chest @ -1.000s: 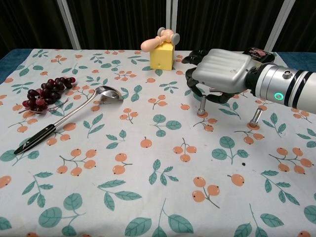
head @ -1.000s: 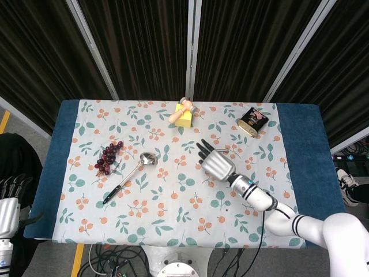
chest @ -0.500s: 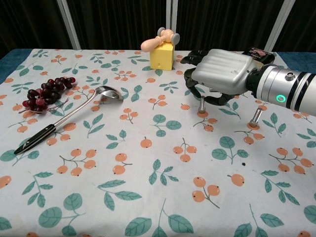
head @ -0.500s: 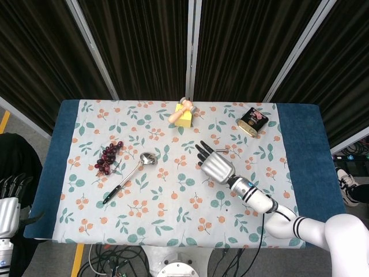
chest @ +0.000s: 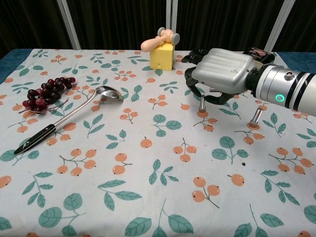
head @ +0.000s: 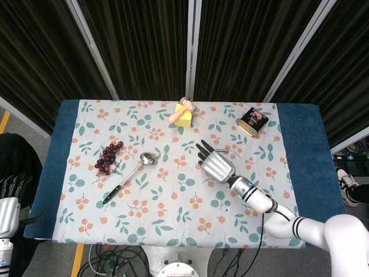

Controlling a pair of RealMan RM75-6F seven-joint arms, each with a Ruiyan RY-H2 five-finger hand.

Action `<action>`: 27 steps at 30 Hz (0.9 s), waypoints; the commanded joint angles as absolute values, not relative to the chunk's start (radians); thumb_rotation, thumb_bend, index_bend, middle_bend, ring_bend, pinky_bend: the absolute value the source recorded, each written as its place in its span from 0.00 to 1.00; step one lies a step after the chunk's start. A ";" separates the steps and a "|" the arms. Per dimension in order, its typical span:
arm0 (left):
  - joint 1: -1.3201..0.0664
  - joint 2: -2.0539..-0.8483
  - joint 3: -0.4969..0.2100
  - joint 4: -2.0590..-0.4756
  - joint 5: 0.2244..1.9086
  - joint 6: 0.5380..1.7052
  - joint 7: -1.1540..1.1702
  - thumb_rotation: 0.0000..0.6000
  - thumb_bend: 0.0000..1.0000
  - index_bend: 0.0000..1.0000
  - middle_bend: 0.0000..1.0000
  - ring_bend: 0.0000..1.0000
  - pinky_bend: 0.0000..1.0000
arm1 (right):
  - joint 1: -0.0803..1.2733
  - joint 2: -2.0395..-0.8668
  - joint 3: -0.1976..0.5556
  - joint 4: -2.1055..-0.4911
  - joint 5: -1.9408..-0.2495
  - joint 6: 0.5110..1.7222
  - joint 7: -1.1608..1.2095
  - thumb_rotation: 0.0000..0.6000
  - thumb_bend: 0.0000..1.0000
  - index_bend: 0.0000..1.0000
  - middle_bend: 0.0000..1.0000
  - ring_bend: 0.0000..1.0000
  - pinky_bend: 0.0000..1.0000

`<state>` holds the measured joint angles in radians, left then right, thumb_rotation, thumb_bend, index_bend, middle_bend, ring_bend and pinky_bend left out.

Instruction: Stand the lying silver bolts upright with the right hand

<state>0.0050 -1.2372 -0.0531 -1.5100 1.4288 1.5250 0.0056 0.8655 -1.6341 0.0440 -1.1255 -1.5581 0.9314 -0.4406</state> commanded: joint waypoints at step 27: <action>0.002 -1.236 -0.055 -1.513 1.429 1.524 0.011 1.00 0.00 0.15 0.07 0.00 0.00 | 0.839 -1.599 0.079 -1.213 -1.523 0.969 -0.392 1.00 0.19 0.42 0.25 0.00 0.00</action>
<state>0.0023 -1.2358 -0.0550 -1.5133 1.4290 1.5245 0.0113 0.8479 -1.6163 0.0657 -1.1810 -1.5305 0.9503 -0.4219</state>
